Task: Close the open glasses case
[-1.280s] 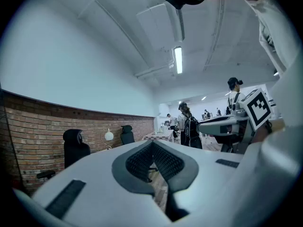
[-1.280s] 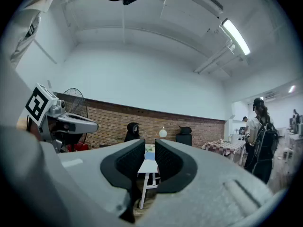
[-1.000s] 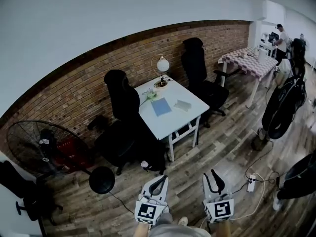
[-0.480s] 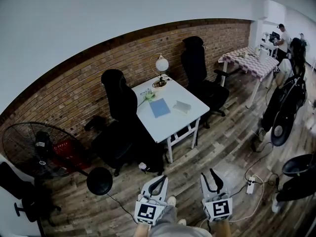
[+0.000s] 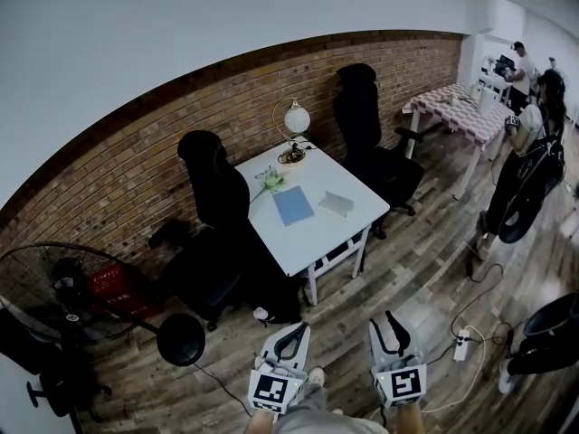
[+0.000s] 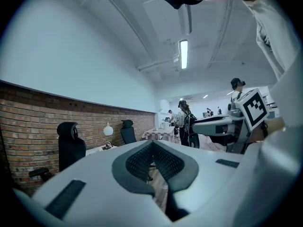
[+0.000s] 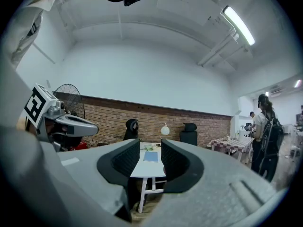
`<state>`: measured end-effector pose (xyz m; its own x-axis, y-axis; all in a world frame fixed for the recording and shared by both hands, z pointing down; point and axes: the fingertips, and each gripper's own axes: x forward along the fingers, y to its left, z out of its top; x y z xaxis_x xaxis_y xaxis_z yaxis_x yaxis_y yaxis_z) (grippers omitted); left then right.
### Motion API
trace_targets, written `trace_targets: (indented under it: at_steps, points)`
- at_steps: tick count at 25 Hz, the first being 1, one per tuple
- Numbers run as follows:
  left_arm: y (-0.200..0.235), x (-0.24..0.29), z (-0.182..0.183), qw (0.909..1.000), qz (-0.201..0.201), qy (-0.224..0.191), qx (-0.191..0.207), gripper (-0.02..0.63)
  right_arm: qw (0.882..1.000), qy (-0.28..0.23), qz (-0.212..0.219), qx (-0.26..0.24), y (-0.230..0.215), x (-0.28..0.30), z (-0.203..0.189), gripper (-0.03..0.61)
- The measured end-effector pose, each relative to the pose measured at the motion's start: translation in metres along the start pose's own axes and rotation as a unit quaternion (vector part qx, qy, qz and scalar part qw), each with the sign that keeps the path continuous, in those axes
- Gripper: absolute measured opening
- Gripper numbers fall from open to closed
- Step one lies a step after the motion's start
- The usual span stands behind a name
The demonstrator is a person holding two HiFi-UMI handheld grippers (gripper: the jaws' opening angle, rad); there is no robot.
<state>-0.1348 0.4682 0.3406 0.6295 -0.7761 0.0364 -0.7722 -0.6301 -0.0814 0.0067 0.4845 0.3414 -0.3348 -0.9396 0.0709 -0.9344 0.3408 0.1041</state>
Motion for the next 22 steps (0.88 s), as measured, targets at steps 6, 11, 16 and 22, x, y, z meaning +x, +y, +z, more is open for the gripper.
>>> trace_targets:
  at_steps: [6, 11, 16, 22]
  points:
    - [0.040, 0.037, 0.003, 0.9999, -0.014, -0.002, -0.002, 0.003, 1.000, -0.014, -0.015, 0.003, -0.011, 0.050, 0.013, 0.123]
    - [0.069, 0.064, 0.000, 0.9997, -0.023, -0.003, -0.006, 0.003, 1.000, 0.012, -0.028, 0.000, -0.017, 0.083, 0.007, 0.123]
    - [0.093, 0.085, -0.006, 0.9994, -0.030, 0.008, -0.011, 0.003, 0.999, 0.010, -0.036, -0.006, -0.019, 0.114, 0.007, 0.123]
    - [0.110, 0.103, -0.003, 0.9988, -0.046, -0.016, -0.001, 0.003, 0.999, -0.004, -0.041, -0.008, -0.018, 0.137, 0.012, 0.123]
